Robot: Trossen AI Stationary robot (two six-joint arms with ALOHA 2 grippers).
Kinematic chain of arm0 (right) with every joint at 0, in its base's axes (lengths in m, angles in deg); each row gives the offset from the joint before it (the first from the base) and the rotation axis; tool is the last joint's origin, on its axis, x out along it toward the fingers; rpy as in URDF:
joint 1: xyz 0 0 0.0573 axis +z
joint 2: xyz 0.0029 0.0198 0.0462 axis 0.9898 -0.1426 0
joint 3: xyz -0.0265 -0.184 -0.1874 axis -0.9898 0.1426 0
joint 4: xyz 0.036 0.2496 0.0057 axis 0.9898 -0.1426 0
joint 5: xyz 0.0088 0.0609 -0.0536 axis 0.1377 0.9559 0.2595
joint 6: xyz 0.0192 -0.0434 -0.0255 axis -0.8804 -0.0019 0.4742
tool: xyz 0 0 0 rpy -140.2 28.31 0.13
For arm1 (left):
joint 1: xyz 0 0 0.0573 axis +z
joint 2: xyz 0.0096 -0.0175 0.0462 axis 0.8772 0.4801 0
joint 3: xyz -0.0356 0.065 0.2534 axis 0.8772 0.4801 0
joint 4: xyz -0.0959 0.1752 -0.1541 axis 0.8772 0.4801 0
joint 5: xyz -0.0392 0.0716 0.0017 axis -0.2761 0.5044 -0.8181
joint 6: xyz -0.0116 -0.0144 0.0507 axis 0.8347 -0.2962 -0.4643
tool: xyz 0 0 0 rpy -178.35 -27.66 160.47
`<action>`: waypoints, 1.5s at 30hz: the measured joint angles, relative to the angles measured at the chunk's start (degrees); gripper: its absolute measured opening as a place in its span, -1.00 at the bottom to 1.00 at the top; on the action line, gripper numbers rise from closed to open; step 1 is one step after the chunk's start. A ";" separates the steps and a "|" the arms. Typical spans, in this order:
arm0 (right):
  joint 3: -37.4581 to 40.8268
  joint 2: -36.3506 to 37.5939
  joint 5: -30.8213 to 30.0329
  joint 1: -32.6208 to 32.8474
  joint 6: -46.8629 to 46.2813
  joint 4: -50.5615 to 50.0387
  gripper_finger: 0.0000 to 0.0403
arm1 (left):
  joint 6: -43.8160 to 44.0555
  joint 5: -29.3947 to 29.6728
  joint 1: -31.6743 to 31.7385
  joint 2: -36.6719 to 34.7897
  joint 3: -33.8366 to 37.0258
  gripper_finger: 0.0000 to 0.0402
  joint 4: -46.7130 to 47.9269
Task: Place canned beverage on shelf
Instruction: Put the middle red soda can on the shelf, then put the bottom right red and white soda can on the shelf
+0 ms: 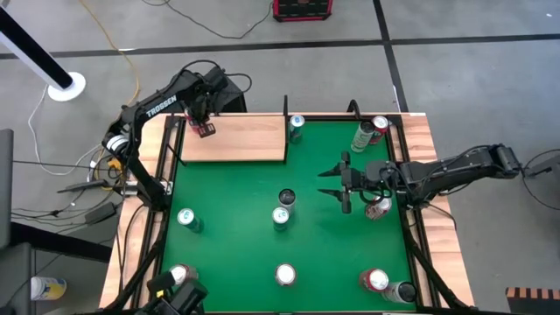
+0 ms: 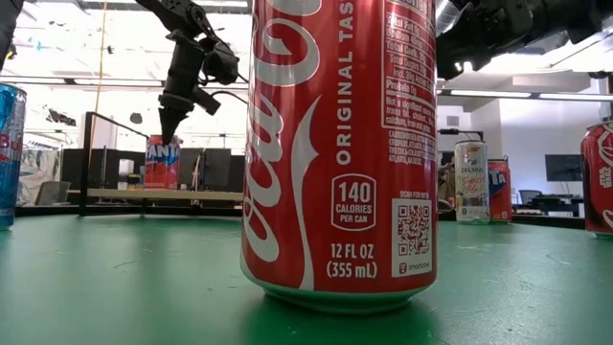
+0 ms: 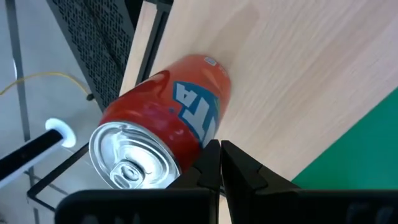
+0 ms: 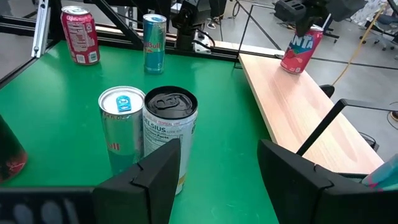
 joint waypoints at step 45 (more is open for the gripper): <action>0.00 0.00 0.24 0.15 3.40 2.28 0.19 | 26.03 -25.00 -37.72 -58.86 38.50 -1.00 -48.81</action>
